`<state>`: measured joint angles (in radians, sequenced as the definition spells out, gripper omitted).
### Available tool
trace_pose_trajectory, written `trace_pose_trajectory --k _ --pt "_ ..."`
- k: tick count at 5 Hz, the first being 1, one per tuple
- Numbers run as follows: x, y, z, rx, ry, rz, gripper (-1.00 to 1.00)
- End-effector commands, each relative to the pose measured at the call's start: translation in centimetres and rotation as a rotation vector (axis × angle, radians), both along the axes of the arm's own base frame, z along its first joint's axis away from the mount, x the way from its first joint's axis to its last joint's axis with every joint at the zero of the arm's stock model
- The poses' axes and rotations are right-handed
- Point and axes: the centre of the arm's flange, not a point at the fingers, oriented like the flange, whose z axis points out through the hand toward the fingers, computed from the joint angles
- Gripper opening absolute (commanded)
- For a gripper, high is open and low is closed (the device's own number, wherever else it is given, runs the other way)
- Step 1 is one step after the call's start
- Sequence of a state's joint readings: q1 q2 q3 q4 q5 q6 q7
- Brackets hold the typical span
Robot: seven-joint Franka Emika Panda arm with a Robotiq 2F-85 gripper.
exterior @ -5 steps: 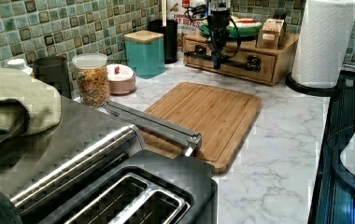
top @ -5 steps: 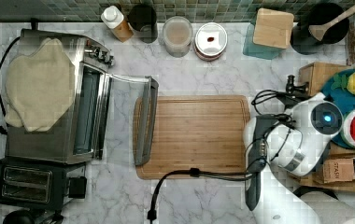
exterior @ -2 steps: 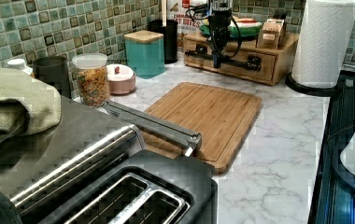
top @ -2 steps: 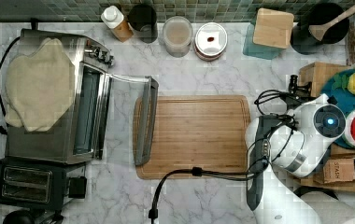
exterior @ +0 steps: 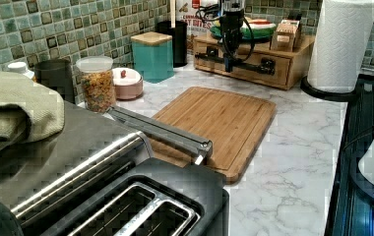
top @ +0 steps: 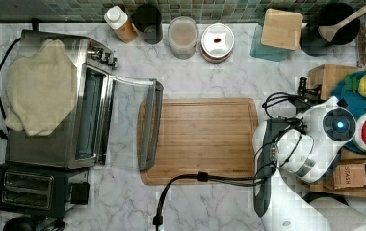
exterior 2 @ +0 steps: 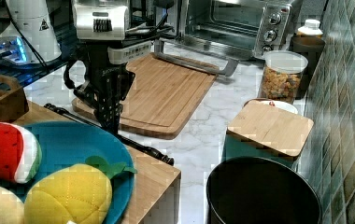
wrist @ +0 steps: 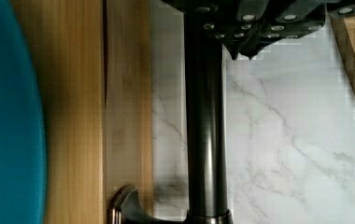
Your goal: Close the drawer.
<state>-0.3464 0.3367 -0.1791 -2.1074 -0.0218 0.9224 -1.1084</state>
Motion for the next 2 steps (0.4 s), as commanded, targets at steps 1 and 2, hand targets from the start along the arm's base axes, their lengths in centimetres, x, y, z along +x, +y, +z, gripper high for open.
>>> trace_pose_trajectory --k 1,2 --pt "-7.89 -16.77 7.25 -0.192 -0.114 -0.227 -1.0" --pt "-7.88 -16.77 7.25 -0.192 -0.114 -0.227 -1.0"
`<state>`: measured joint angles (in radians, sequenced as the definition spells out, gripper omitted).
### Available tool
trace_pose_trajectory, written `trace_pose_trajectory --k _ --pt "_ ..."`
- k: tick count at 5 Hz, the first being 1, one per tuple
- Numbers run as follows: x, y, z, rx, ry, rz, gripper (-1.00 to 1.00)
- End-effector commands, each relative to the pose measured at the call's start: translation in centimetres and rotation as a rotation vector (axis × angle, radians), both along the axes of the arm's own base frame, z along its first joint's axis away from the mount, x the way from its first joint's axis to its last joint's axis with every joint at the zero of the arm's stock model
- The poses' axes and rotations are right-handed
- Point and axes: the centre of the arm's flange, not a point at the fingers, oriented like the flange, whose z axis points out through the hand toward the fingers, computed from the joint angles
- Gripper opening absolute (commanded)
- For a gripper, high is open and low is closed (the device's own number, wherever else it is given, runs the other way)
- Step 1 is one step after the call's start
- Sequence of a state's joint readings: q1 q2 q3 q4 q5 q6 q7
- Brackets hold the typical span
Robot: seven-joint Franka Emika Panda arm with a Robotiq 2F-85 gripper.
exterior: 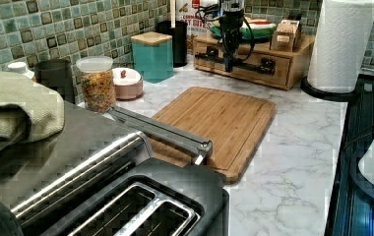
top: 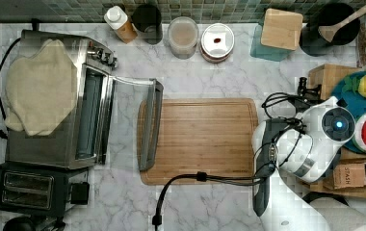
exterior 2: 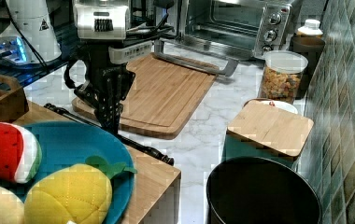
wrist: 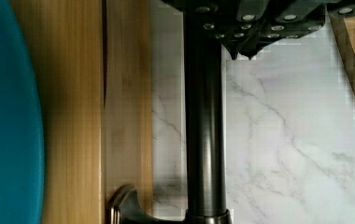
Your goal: Close the drawer.
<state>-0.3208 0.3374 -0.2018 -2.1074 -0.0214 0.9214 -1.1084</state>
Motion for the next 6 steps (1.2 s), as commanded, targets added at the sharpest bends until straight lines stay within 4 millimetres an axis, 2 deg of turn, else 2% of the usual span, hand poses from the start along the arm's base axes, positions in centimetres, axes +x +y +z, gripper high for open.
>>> trace_pose_trajectory --k 1,6 --pt "-7.99 -16.96 7.24 -0.186 -0.119 -0.231 -1.0" --pt "-7.97 -16.93 7.23 -0.186 -0.119 -0.23 -1.0"
